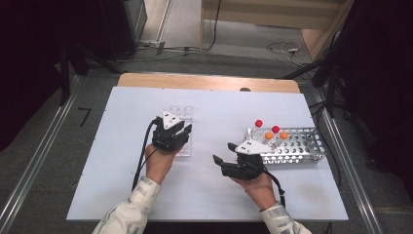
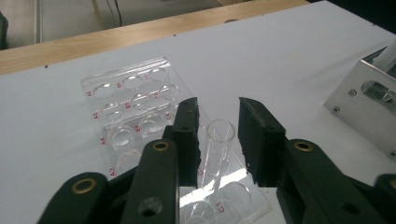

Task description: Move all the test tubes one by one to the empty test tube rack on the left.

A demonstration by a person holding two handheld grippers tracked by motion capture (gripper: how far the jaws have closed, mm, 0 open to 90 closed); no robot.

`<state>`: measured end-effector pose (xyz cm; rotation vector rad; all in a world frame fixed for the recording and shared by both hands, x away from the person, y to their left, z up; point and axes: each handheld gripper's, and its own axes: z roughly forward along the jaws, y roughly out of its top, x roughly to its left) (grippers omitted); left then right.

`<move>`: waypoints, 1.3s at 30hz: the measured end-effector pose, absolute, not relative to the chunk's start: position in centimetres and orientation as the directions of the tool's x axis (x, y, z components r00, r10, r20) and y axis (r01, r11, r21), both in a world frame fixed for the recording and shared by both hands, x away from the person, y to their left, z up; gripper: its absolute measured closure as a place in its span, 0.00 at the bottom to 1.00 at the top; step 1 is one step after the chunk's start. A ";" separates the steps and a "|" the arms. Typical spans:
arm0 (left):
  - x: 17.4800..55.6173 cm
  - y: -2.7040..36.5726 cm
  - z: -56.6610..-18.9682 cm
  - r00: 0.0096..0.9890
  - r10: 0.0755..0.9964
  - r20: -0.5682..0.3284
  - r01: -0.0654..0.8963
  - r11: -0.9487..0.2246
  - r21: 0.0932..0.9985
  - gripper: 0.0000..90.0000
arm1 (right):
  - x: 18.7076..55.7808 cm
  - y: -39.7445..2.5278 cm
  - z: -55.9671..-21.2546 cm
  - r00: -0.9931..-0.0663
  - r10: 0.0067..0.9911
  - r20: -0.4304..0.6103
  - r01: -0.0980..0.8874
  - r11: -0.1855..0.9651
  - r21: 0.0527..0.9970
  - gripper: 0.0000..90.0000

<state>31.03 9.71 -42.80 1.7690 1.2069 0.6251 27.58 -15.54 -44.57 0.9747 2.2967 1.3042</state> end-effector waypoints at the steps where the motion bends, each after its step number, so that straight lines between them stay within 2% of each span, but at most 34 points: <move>1: 31.0 9.8 -42.7 0.400 0.913 -0.074 0.470 -0.135 0.872 0.73 | 27.6 -15.6 -44.6 -0.715 0.698 0.049 0.398 0.349 0.848 0.34; 4: 30.8 10.0 -42.4 0.406 0.908 -0.106 0.477 -0.111 0.872 0.61 | 27.4 -15.6 -44.5 -0.714 0.698 0.052 0.401 0.347 0.848 0.34; 6: 30.6 10.0 -42.3 0.398 0.910 -0.117 0.485 -0.100 0.869 0.47 | 27.3 -15.7 -44.4 -0.716 0.697 0.050 0.399 0.349 0.848 0.34; 9: 30.3 9.9 -42.1 0.386 0.916 -0.110 0.482 -0.099 0.871 0.32 | 27.0 -16.1 -44.3 -0.718 0.694 0.051 0.396 0.348 0.850 0.34; 11: 30.2 9.9 -41.9 0.385 0.916 -0.114 0.481 -0.093 0.872 0.27 | 26.7 -16.4 -44.1 -0.717 0.695 0.046 0.392 0.348 0.851 0.34; 27: 29.0 9.8 -41.4 0.398 0.912 -0.102 0.459 -0.102 0.883 0.18 | 23.4 -22.3 -42.8 -0.674 0.737 0.041 0.389 0.307 0.869 0.34; 39: 27.8 10.1 -41.6 0.415 0.905 -0.090 0.445 -0.116 0.888 0.18 | 24.7 -25.3 -43.9 -0.588 0.808 0.034 0.424 0.273 0.864 0.37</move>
